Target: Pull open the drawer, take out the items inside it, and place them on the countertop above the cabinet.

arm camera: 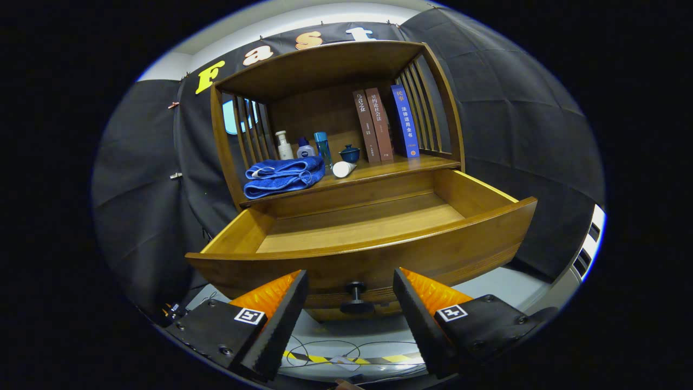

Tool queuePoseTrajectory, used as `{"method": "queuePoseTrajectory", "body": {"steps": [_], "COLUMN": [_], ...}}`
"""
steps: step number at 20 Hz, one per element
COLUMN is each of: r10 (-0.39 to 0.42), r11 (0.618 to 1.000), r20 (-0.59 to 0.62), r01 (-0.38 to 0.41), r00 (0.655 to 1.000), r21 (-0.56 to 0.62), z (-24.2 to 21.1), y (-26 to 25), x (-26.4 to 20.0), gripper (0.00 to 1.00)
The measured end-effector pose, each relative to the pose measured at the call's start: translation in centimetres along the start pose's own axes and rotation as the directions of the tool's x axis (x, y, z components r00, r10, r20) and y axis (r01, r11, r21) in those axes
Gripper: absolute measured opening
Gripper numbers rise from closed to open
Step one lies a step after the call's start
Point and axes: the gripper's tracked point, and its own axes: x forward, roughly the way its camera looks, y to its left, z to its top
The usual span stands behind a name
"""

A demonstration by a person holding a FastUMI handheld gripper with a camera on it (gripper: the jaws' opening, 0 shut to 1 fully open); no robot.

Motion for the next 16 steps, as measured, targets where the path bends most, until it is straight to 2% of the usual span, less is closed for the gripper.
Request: {"method": "queuePoseTrajectory", "body": {"steps": [2, 10, 16], "r10": [0.005, -0.02, -0.014], "r11": [1.0, 0.998, 0.999], "r20": [-0.017, 0.0, -0.001], "r01": [-0.006, 0.02, 0.014], "r00": [1.0, 1.0, 1.0], "r21": [-0.017, -0.058, -0.032], "z": [-1.2, -1.1, 0.1], "y": [-0.1, -0.3, -0.3], "x": [0.3, 1.7, 4.1], "gripper": [0.99, 0.99, 0.99]}}
